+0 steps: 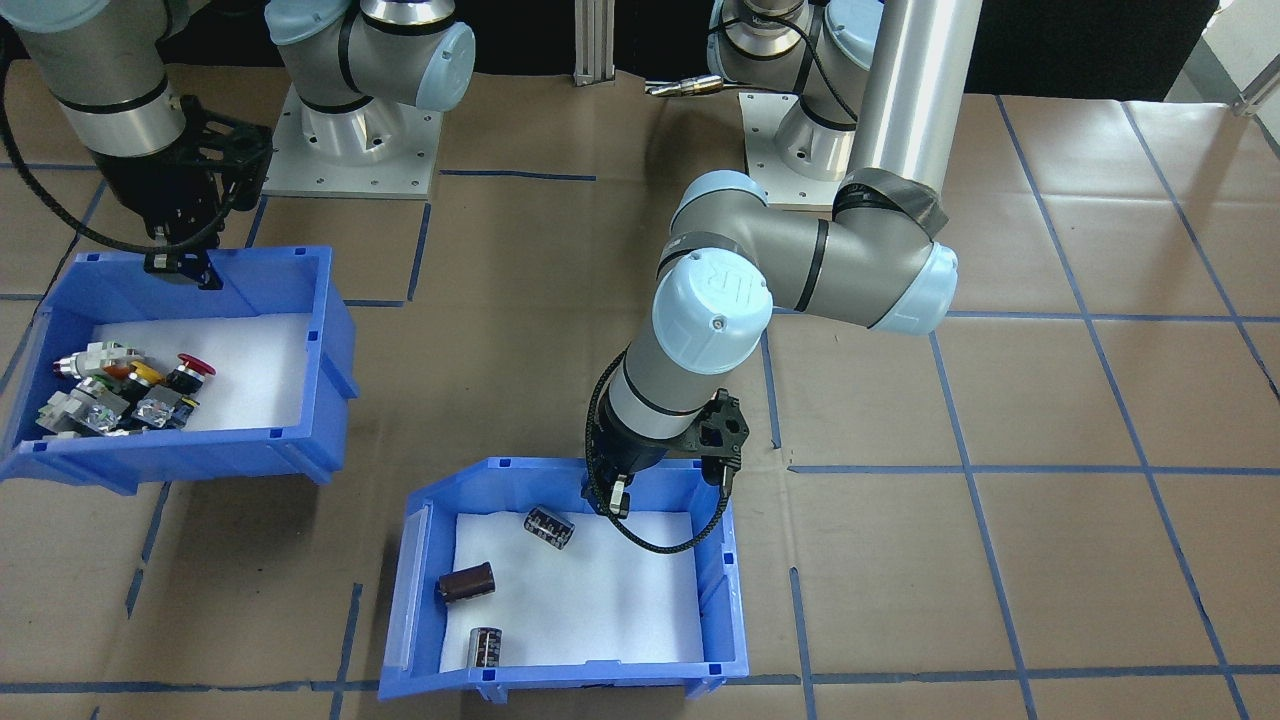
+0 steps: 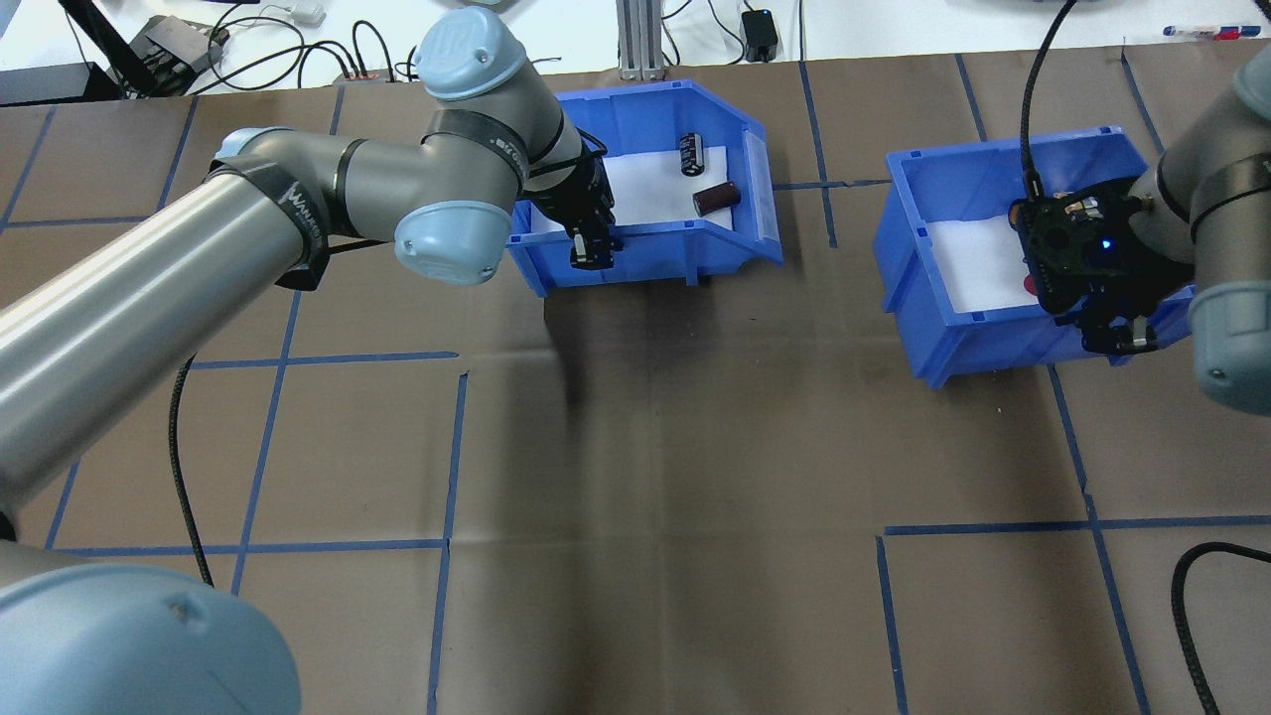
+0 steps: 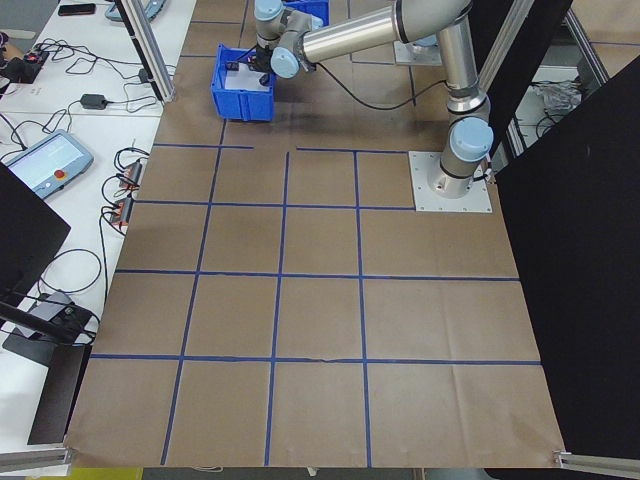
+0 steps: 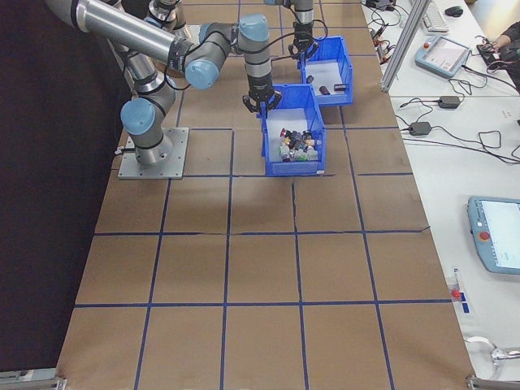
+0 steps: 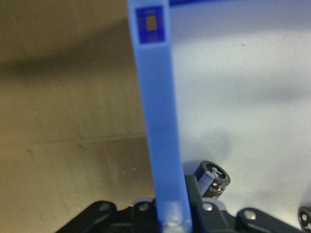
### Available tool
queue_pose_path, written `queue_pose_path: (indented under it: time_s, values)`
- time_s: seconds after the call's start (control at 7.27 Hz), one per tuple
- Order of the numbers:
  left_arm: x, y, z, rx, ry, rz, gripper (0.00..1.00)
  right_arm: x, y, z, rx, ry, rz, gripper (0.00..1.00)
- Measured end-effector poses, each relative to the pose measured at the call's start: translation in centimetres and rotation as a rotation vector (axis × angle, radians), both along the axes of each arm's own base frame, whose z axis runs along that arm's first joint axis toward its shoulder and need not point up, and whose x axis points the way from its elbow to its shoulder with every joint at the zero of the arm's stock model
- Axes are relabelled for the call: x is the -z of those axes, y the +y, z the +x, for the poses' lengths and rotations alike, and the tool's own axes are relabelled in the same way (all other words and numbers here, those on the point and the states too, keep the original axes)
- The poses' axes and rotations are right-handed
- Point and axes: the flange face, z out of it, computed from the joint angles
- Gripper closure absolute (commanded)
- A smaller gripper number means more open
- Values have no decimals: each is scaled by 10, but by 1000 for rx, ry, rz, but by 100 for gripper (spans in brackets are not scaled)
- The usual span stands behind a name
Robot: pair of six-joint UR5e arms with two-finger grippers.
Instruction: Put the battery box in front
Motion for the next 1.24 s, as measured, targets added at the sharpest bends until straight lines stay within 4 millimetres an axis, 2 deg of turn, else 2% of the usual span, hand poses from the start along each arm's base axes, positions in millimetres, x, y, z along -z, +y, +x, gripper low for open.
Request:
queue_pose_path:
  time_s: [0.14, 0.28, 0.41, 0.69, 0.83, 1.1, 1.24]
  values:
    - [2, 0, -2, 2, -3, 0, 20, 5, 18, 7, 36, -9, -3, 100]
    - [2, 1, -3, 3, -5, 1, 4, 10, 33, 12, 61, -18, -5, 100]
    - [2, 2, -2, 3, -5, 1, 4, 15, 45, 17, 72, -23, -7, 100]
    - [-14, 7, 0, 5, 1, -15, 9, 18, 55, 30, 73, -32, -10, 100]
    - [-28, 12, 4, 8, 1, -29, 16, 19, 59, 46, 72, -38, -9, 100]
    - [-63, 19, 23, 45, -24, -87, 14, 24, 72, 90, 57, -43, 0, 100]
    - [-79, 24, 37, 128, -86, -114, 8, 32, 83, 111, 56, -47, 12, 100]
